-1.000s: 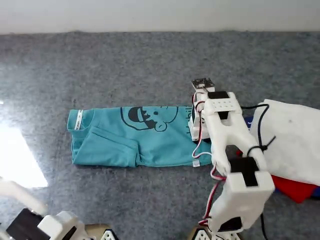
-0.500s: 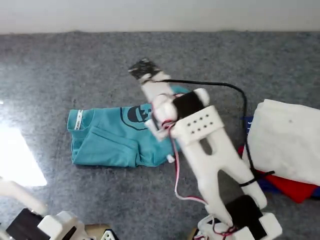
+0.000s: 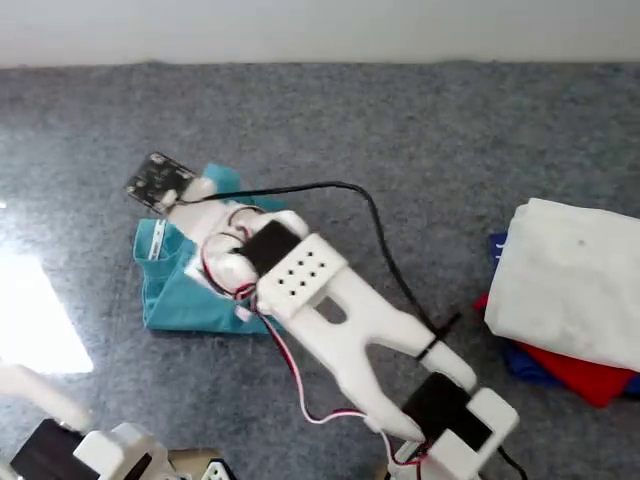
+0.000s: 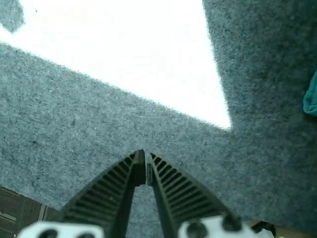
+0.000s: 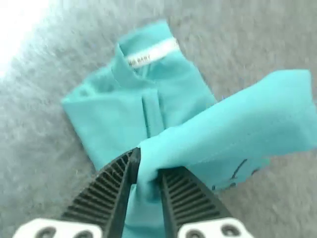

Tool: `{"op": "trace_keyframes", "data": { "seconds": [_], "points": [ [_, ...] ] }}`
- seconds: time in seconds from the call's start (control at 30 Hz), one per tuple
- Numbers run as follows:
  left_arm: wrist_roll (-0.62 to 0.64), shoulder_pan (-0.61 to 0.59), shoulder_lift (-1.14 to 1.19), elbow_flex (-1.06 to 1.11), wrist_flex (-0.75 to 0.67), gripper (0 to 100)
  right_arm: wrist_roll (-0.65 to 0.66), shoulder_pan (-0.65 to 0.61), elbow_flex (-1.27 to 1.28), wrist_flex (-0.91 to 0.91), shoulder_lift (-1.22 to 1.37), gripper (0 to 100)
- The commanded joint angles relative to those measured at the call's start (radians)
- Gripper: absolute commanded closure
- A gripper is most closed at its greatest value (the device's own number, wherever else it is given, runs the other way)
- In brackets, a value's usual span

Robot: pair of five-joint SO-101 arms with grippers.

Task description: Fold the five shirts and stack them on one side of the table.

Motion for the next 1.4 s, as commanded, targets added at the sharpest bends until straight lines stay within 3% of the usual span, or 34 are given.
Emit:
{"op": "trace_keyframes", "data": {
  "seconds": [0.0, 0.13, 0.33, 0.57, 0.73, 0.87, 1.0, 1.23, 1.37],
  "points": [
    [0.008, -0.002, -0.044, -0.022, 0.000, 99, 0.011, -0.028, -0.129, -0.056, 0.058, 98.8],
    [0.008, 0.000, -0.043, -0.022, 0.000, 99, 0.011, -0.047, -0.304, -0.013, 0.196, 97.7],
    [0.008, 0.000, -0.037, -0.022, 0.000, 99, 0.006, -0.082, -0.611, 0.188, 0.389, 79.7],
    [0.008, 0.000, -0.035, -0.021, 0.000, 99, 0.011, -0.073, -0.911, 0.427, 0.519, 83.3],
    [0.008, 0.000, -0.035, -0.021, -0.002, 99, 0.012, 0.013, -0.987, 0.608, 0.568, 99.8],
    [0.008, -0.006, -0.038, -0.021, -0.002, 99, 0.012, 0.094, -0.990, 0.693, 0.651, 99.1],
    [0.008, -0.061, -0.044, -0.027, -0.002, 99, 0.012, 0.068, -0.990, 0.705, 0.728, 98.9],
    [0.008, -0.157, -0.038, -0.022, -0.002, 99, 0.017, -0.159, -0.991, 0.559, 0.822, 98.9],
    [0.006, -0.169, -0.037, -0.022, -0.002, 99, 0.097, -0.196, -1.022, 0.489, 0.782, 98.9]
  ]
}}
